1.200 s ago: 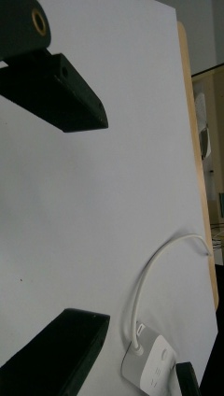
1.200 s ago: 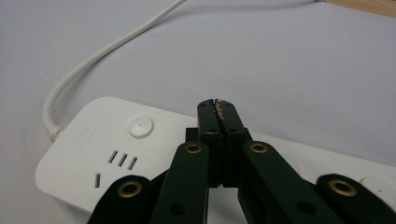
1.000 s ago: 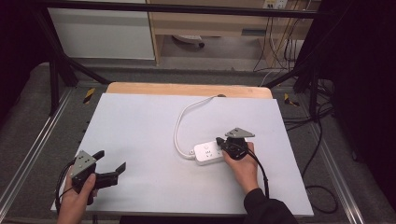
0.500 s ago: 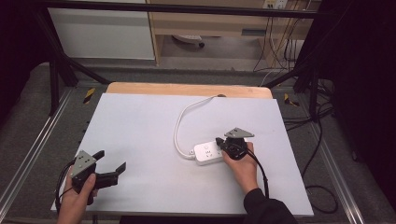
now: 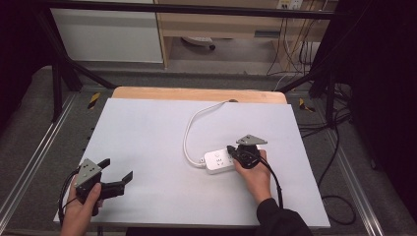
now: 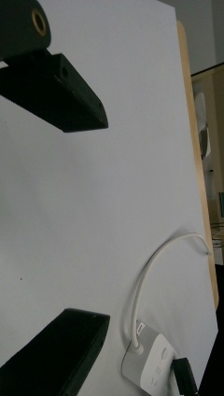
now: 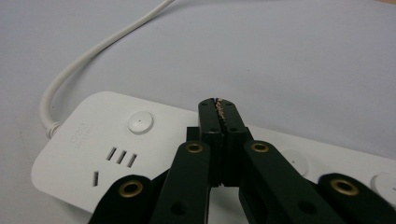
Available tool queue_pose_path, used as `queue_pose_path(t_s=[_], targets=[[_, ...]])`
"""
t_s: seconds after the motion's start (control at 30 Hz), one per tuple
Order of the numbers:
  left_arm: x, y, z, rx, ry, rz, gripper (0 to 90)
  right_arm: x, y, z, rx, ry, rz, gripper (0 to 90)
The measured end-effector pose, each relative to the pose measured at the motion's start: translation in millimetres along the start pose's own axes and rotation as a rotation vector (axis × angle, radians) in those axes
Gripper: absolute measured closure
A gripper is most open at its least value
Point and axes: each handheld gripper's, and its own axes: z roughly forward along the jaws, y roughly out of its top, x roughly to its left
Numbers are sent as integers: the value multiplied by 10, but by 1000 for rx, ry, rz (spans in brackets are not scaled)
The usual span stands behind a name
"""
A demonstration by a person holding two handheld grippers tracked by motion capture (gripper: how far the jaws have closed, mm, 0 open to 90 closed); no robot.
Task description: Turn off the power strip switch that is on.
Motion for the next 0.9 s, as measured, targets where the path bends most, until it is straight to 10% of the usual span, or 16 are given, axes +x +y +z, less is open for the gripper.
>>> queue_pose_path(t_s=[0.9], targets=[[-4,-6,9,11,5,-2,62,67,-25,2,-15,-46,-36,900]])
